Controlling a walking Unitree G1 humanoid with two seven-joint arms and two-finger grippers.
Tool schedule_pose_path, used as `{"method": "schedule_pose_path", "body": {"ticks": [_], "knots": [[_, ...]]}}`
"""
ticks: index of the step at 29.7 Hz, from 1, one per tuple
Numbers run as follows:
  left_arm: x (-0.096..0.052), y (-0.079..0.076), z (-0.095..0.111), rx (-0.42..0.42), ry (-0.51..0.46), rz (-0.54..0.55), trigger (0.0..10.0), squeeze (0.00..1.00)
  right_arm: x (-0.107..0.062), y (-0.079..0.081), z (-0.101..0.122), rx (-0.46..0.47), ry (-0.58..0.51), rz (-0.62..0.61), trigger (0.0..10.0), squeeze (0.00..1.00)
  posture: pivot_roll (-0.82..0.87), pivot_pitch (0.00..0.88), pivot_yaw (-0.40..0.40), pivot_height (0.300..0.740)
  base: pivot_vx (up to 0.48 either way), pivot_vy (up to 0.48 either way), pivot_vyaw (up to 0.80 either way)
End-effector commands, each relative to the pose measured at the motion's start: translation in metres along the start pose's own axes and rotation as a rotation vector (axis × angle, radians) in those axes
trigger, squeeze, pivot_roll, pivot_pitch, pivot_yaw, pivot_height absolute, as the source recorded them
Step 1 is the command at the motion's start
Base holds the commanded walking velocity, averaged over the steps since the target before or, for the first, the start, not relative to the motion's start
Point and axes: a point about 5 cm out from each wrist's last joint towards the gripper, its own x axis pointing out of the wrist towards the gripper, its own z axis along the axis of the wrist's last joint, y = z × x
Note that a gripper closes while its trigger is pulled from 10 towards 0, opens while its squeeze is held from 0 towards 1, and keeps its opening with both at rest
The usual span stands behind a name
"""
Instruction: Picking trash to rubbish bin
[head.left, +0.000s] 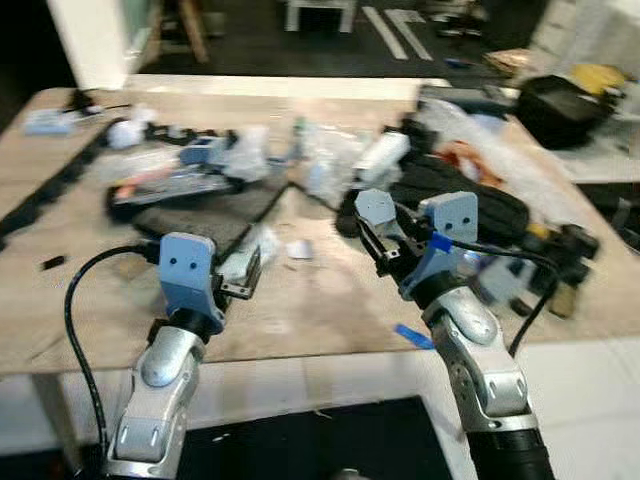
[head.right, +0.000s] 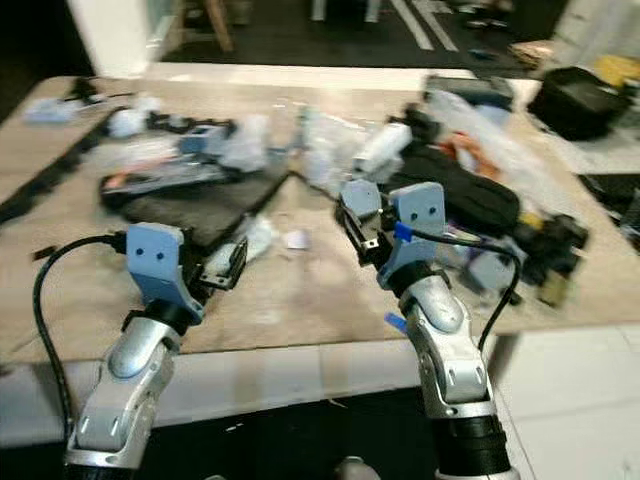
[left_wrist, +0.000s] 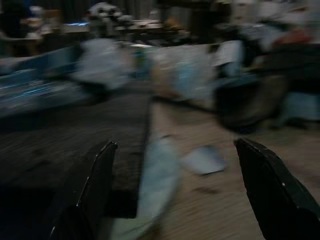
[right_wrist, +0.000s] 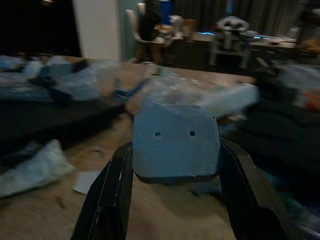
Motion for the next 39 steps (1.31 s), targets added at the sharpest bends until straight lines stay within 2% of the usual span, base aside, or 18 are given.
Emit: {"method": "schedule_pose_path", "body": {"ticks": [1,12,22,32,39], "knots": [[-0.0023,-0.0015,0.0002,0.003,-0.005,0.004,10.0,0.00,-0.0007,0.0043,-0.0011,0.006,-0.009,0.017,10.0,0.00,0.03,0.149,-0.051,0.740,0.000,0.000,-0.80],[-0.0041,0.0003,0.0003,0.020,-0.007,0.006,10.0,0.00,0.0007,0.0070,-0.0034,0.008,-0.008,0.027,10.0,0.00,0.03,0.155,-0.055,0.740,0.000,0.000,-0.80],[-0.0017,0.0000,0.0010,0.015,-0.011,0.005,10.0,0.00,-0.0009,0.0034,-0.0063,-0.013,-0.015,-0.018,10.0,0.00,0.03,0.152,-0.046,0.740,0.000,0.000,-0.80],[0.0009,0.0013,0.0018,0.009,-0.013,0.022,10.0,0.00,-0.0016,0.0015,-0.0064,0.034,-0.027,-0.037,10.0,0.00,0.03,0.156,-0.047,0.740,0.000,0.000,-0.80],[0.0011,0.0023,0.0012,0.000,-0.007,0.033,10.0,0.00,-0.0018,0.0030,-0.0080,0.031,-0.017,-0.027,10.0,0.00,0.03,0.154,-0.047,0.740,0.000,0.000,-0.80]]}}
